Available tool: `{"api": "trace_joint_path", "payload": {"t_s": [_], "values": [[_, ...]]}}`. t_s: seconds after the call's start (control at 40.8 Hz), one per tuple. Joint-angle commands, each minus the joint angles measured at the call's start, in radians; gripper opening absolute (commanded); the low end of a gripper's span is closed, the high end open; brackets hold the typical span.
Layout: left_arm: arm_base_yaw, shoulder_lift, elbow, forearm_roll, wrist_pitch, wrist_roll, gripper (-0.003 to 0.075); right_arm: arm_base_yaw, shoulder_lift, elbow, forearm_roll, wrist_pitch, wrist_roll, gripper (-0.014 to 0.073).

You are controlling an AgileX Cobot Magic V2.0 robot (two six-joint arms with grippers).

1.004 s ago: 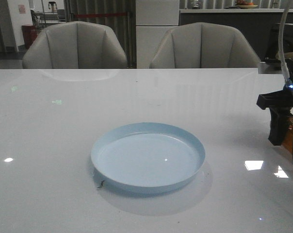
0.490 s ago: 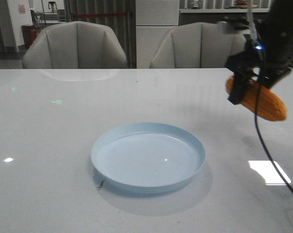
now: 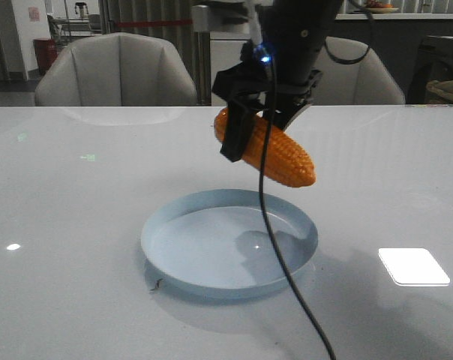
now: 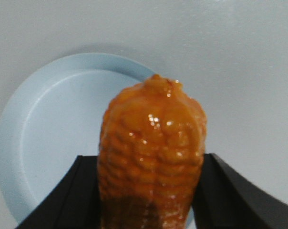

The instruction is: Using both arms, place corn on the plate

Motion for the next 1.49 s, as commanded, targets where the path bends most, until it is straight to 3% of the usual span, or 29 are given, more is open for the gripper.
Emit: {"api": "trace_joint_path", "payload": {"t_s": [0.0, 0.147, 0.294, 0.392, 0.759, 1.029, 1.151, 1.347, 1.469], "values": [[0.0, 0.009, -0.037, 0.002, -0.08, -0.01, 0.0252, 0.036, -0.03, -0.035, 0.026, -0.017, -0.011, 0.0148], [0.0, 0.009, -0.037, 0.002, -0.08, -0.01, 0.0252, 0.065, 0.019, -0.035, 0.026, -0.019, -0.011, 0.0251], [0.0, 0.009, -0.037, 0.002, -0.065, -0.01, 0.0252, 0.064, 0.063, -0.035, 0.024, -0.018, -0.011, 0.0491], [0.0, 0.009, -0.037, 0.002, -0.048, -0.01, 0.0252, 0.064, 0.076, -0.037, 0.029, -0.011, -0.009, 0.0601], [0.0, 0.009, -0.037, 0.002, -0.044, -0.01, 0.0252, 0.064, 0.047, -0.179, 0.029, 0.169, -0.007, 0.0583], [0.0, 0.009, -0.037, 0.002, -0.044, -0.01, 0.0252, 0.052, -0.076, -0.399, 0.02, 0.173, 0.038, 0.058], [0.0, 0.009, -0.037, 0.002, -0.044, -0.01, 0.0252, 0.03, -0.159, -0.436, -0.022, 0.176, 0.091, 0.0498], [0.0, 0.009, -0.037, 0.002, -0.044, -0.01, 0.0252, -0.031, -0.309, -0.434, -0.141, 0.25, 0.144, 0.0295], [0.0, 0.009, -0.037, 0.002, -0.053, -0.01, 0.0252, -0.087, -0.39, -0.434, -0.146, 0.289, 0.144, 0.0278]]}}
